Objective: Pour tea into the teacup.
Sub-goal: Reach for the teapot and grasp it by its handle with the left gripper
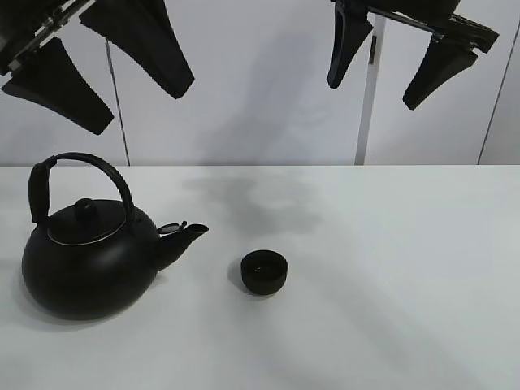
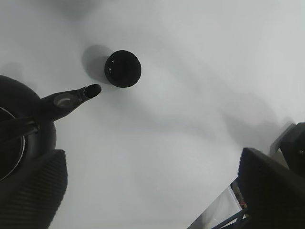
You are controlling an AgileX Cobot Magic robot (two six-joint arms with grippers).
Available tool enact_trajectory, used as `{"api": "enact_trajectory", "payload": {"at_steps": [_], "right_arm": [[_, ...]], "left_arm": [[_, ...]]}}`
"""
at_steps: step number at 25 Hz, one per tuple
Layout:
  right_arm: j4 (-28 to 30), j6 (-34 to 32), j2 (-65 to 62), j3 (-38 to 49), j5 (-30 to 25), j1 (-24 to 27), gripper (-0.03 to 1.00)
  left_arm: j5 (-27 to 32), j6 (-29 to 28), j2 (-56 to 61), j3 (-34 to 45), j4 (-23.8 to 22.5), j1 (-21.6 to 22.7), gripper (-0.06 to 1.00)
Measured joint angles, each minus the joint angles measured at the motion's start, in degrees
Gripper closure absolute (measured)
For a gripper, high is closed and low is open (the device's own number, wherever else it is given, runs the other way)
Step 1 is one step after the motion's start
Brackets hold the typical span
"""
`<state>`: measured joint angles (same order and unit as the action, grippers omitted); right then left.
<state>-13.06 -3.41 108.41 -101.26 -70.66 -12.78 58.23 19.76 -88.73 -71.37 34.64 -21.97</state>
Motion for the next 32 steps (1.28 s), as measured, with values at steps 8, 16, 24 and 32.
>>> {"api": "enact_trajectory", "payload": {"at_steps": [8,16,24,32], "right_arm": [[-1.55,0.0,0.0,0.0,-0.06,0.0,0.36],[-1.55,0.0,0.0,0.0,-0.06,0.0,0.36],[-1.09,0.0,0.0,0.0,-0.06,0.0,0.36],[-1.08,0.0,0.0,0.0,-0.06,0.0,0.36]], "left_arm": [[0.0,0.0,0.0,0.0,0.0,0.0,0.25],[0.0,0.0,0.0,0.0,0.0,0.0,0.25],[0.0,0.0,0.0,0.0,0.0,0.0,0.25],[0.0,0.0,0.0,0.0,0.0,0.0,0.25]]}}
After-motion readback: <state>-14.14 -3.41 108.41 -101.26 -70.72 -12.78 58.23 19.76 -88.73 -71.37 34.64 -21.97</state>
